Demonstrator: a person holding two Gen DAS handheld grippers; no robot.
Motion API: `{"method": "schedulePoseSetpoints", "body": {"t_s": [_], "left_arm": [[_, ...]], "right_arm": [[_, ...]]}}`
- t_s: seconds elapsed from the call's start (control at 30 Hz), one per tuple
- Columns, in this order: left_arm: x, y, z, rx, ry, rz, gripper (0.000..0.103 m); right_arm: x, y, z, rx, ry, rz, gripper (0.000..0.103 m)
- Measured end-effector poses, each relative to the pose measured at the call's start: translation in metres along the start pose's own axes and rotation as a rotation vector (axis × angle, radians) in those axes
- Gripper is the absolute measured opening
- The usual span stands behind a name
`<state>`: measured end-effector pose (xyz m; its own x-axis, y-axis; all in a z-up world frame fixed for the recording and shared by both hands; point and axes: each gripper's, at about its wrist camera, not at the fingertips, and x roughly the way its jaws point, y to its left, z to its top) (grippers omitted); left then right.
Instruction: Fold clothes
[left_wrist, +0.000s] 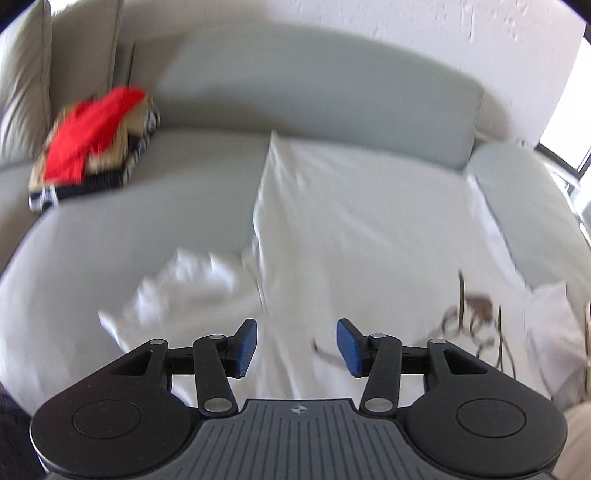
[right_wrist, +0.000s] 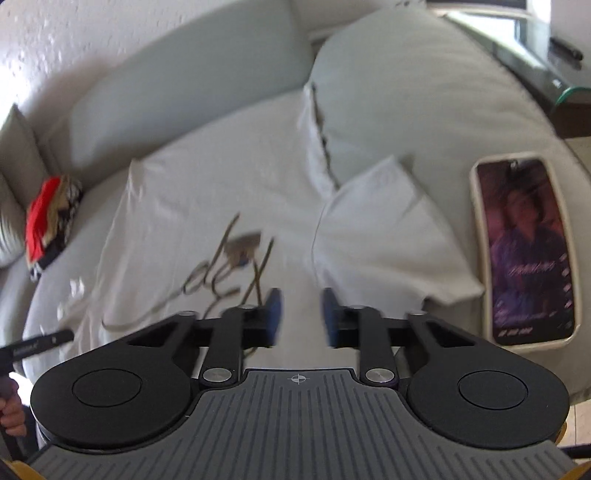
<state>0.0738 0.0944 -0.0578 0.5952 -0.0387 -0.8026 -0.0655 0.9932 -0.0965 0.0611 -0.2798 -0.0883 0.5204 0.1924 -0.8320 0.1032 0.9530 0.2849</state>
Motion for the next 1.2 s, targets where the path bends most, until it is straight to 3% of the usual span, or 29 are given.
{"method": "schedulePoseSetpoints", "body": {"t_s": [0.13,0.2,0.3,0.43,0.57,0.67,0.7,0.77,0.97,1.1,1.2], "left_arm": [[0.027,-0.013,-0.035,-0.025,-0.004,0.108,0.023],[0.029,-0.027,-0.043,0.016,-0.040,0.122,0.023],[0.032,-0.048,-0.055,0.078,-0.091,0.142,0.024],[0.047,-0.059,-0.076,0.105,0.014,0.123,0.025],[0.032,-0.081,-0.101,0.242,-0.006,0.171,0.022],[0.020,-0.087,-0.111,0.274,0.034,0.171,0.021],[0.015,-0.088,-0.115,0.269,0.053,0.159,0.021],[0.005,-0.090,-0.123,0.258,0.091,0.136,0.022],[-0.012,-0.091,-0.135,0.216,0.042,0.071,0.024],[-0.009,-0.091,-0.127,0.170,0.017,0.068,0.030],[-0.004,-0.092,-0.122,0.143,0.003,0.054,0.030]], "right_arm": [[0.020,0.037,-0.026,-0.091,-0.020,0.045,0.012],[0.029,0.050,-0.030,-0.148,-0.039,0.026,0.014],[0.045,0.058,-0.033,-0.195,0.004,-0.026,0.014],[0.040,0.043,-0.048,-0.179,0.032,-0.033,0.014],[0.025,0.036,-0.069,-0.192,0.097,-0.046,0.014],[0.022,0.025,-0.089,-0.119,0.208,-0.040,0.019],[0.018,0.021,-0.095,-0.097,0.206,-0.032,0.019],[0.008,0.016,-0.104,-0.074,0.169,-0.014,0.019],[-0.019,0.024,-0.096,-0.122,-0.074,0.014,0.023],[-0.014,0.029,-0.092,-0.148,-0.134,0.049,0.023],[0.003,0.032,-0.093,-0.162,-0.089,0.056,0.023]]}}
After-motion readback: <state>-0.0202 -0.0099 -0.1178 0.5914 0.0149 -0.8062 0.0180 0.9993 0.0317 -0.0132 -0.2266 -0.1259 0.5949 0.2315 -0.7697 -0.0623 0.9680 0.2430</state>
